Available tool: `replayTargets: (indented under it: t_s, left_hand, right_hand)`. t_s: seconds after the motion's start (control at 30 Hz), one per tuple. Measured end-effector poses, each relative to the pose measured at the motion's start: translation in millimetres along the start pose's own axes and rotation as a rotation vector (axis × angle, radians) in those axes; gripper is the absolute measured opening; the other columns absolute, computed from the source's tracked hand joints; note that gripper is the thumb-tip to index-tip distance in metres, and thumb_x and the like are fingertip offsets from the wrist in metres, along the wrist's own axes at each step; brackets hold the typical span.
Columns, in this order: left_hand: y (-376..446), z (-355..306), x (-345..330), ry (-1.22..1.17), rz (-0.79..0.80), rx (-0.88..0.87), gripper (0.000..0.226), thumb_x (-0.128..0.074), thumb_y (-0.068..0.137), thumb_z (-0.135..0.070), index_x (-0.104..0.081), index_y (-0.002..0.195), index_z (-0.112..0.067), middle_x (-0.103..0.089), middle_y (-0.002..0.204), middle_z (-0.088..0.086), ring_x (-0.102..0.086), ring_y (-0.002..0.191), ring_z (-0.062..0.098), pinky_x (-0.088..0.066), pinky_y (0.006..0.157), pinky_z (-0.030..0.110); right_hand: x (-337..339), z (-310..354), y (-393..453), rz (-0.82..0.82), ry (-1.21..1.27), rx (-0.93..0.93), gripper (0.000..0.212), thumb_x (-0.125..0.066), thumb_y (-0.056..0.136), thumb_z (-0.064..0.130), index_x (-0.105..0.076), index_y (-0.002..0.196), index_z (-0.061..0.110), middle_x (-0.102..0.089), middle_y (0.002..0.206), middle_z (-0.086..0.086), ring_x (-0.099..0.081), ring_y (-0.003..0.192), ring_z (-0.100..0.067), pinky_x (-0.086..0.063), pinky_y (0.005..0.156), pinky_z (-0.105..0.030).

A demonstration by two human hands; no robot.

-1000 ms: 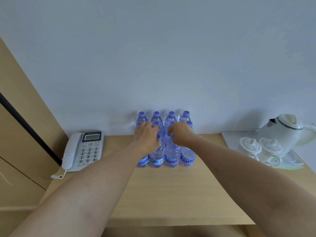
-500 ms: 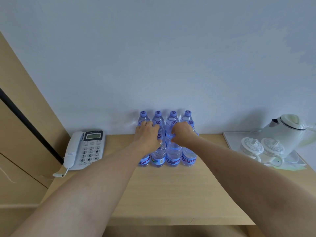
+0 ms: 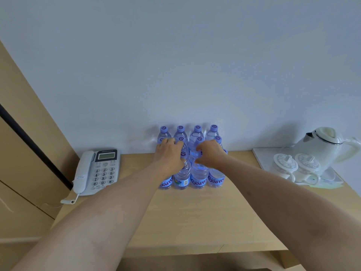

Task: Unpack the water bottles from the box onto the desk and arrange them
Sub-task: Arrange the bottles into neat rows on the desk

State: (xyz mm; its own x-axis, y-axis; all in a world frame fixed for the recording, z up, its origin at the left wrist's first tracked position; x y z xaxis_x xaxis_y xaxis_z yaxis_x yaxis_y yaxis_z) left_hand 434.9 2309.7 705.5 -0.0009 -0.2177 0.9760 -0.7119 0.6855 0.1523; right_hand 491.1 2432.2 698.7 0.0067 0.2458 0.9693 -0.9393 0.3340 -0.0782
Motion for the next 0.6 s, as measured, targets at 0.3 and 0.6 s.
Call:
replayTargets:
  t_s: [0.3, 0.6]
  left_hand:
    - [1.0, 10.4, 4.8, 0.039, 0.026, 0.014, 0.043, -0.062, 0.083, -0.038, -0.053, 0.119, -0.017, -0.051, 0.122, 0.007, -0.042, 0.118, 0.029, -0.041, 0.089, 0.038]
    - [-0.5, 29.5, 17.6, 0.036, 0.011, 0.115, 0.044, -0.065, 0.083, -0.038, -0.054, 0.120, -0.016, -0.051, 0.122, 0.008, -0.043, 0.114, 0.030, -0.043, 0.085, 0.039]
  right_hand:
    - [18.6, 22.0, -0.7, -0.064, 0.059, 0.040, 0.031, -0.070, 0.082, 0.026, -0.070, 0.112, 0.015, -0.069, 0.104, -0.007, -0.063, 0.100, -0.026, -0.055, 0.080, -0.038]
    - [4.4, 49.0, 10.0, 0.052, 0.041, 0.187, 0.055, -0.081, 0.074, 0.026, -0.065, 0.126, 0.020, -0.067, 0.117, -0.005, -0.061, 0.111, -0.025, -0.054, 0.088, -0.040]
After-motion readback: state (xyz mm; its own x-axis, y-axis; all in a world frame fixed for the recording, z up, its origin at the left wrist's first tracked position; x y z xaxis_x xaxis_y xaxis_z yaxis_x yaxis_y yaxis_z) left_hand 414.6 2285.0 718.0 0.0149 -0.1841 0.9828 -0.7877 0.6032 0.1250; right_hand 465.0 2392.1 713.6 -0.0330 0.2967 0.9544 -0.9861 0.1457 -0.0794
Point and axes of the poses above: each hand's wrist, its own y-axis towards the middle knuckle, its own x-axis out of the back of the hand, z = x × y, the point moved 9 cm from there along y, towards the middle knuckle
